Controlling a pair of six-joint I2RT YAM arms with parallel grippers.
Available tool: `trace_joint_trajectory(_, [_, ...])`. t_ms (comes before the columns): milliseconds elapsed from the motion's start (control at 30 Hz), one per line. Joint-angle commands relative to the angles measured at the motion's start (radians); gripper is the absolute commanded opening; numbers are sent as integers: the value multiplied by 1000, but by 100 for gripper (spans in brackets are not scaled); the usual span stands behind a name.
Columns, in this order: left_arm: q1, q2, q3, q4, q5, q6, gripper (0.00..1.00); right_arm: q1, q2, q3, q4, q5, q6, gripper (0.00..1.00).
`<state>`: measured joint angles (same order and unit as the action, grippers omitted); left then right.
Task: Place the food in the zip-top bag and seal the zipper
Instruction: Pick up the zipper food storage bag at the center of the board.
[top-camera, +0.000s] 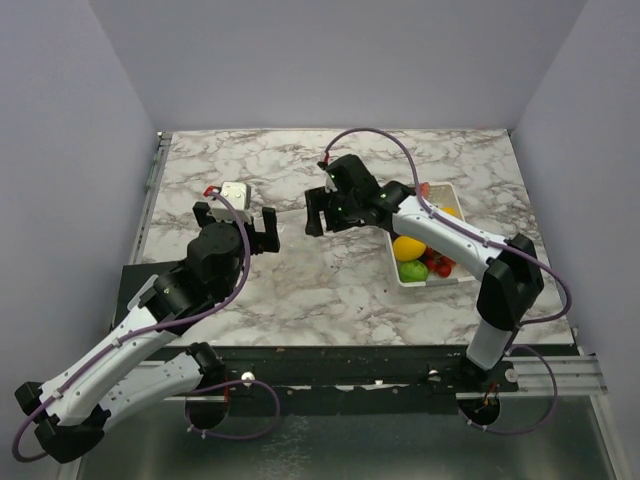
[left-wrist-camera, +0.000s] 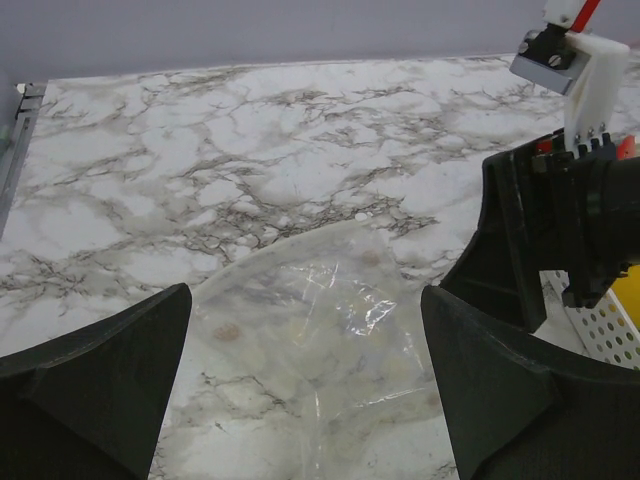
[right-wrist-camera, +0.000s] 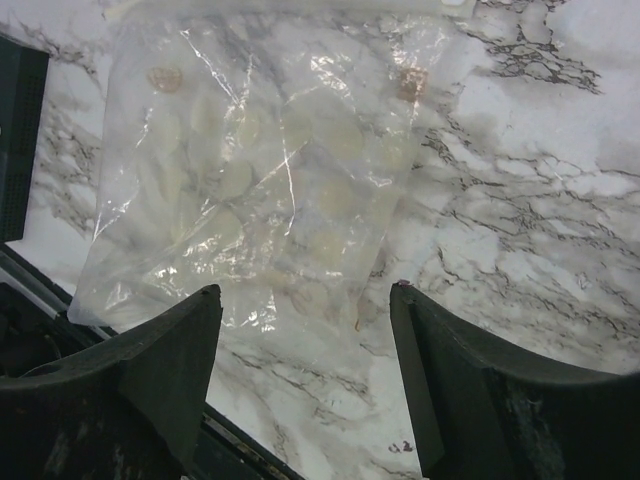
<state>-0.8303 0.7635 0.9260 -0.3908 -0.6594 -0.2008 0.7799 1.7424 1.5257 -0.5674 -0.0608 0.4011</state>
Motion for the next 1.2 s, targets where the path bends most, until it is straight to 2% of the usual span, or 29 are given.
trace_joint_trajectory(0, [6,-18,-8,4,-24,-6,99,7,78,68,45,-58,25,75])
trace_joint_trajectory(367, [8,-32,-9,3,-22,-5,99,8,294,215,21,-83,32,75])
trace_joint_trajectory(700, [8,-33,-7,4,-19,-4,99,30,375,217,29,-89,37,73])
trace_joint_trajectory(933, [11,-32,-7,3,-17,-4,99,42,385,187,40,-98,40,61])
trace_joint_trajectory(1167, [10,-29,-7,4,-16,-6,99,47,386,167,41,-86,35,39])
